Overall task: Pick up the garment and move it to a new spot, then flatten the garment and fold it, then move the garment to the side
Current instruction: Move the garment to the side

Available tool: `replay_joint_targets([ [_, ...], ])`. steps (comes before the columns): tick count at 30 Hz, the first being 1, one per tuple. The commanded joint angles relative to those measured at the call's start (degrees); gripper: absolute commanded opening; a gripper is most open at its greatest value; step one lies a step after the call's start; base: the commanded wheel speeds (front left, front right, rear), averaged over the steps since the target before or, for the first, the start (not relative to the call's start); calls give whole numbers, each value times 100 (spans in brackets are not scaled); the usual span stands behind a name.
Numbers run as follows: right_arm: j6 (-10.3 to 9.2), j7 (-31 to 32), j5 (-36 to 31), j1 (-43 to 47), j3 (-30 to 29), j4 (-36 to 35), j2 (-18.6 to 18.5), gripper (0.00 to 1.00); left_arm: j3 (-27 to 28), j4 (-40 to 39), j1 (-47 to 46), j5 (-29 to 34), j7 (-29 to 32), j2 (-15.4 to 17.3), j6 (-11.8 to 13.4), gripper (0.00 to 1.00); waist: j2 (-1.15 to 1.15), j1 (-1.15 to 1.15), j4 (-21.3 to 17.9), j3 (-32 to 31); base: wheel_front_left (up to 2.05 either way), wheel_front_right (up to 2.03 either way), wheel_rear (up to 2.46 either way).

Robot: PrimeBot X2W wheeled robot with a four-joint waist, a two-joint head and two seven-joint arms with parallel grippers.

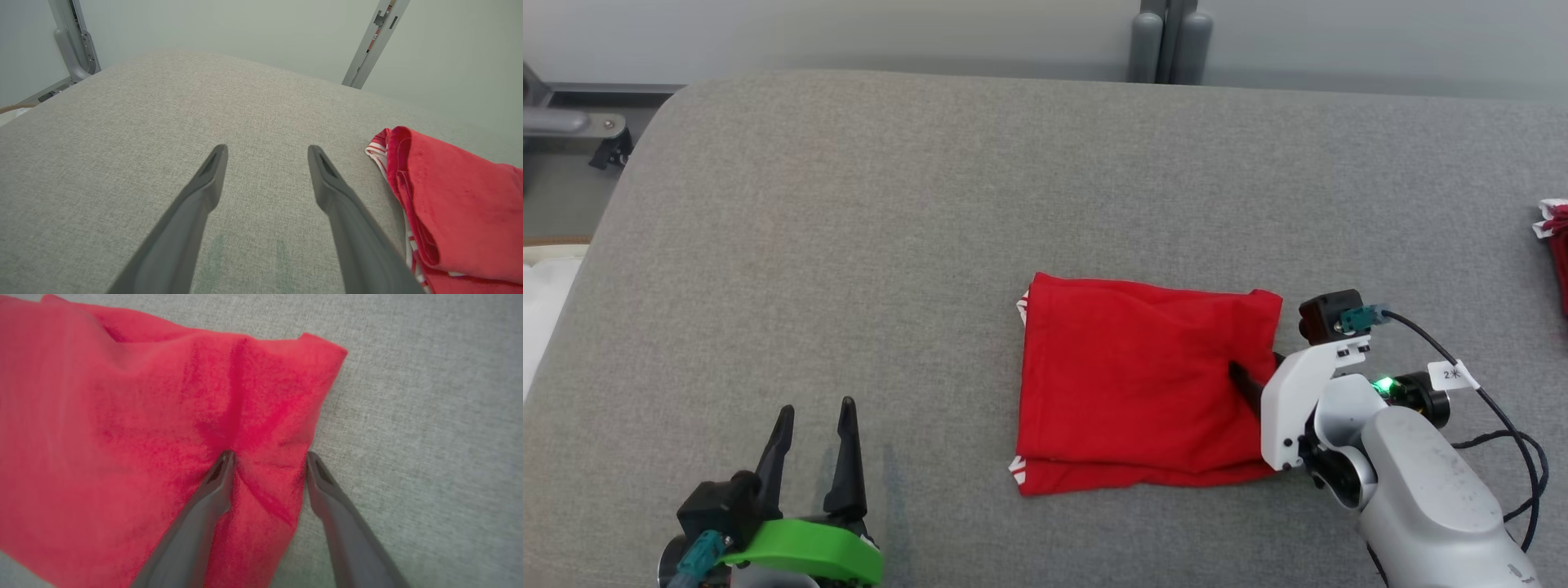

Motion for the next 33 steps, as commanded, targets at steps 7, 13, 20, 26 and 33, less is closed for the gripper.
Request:
replay_joint_targets([
  [7, -4, -332, 78, -353, 250, 226, -112, 0, -7, -138, -184, 97, -18, 8, -17, 100, 0, 0, -288, 96, 0, 0, 0],
  [13, -7, -517, -2, -654, 405, 161, -435, 0, -67, -294, -311, 121, -18, 59, -17, 100, 0, 0, -897, 217, 0, 0, 0],
  [20, -6, -570, -27, -841, 280, -42, -862, 0, -182, -422, -486, 156, -18, 128, -18, 100, 0, 0, -1861, 442, 0, 0, 0],
  [26, -6, -693, -116, -899, -11, -181, -1010, 0, -338, -432, -670, 211, -18, 253, -17, 100, 0, 0, -2589, 719, 0, 0, 0],
  [33, -6, -874, -184, -954, -252, -184, -867, 0, -519, -366, -868, 245, -18, 426, -9, 100, 0, 0, -3027, 936, 0, 0, 0],
])
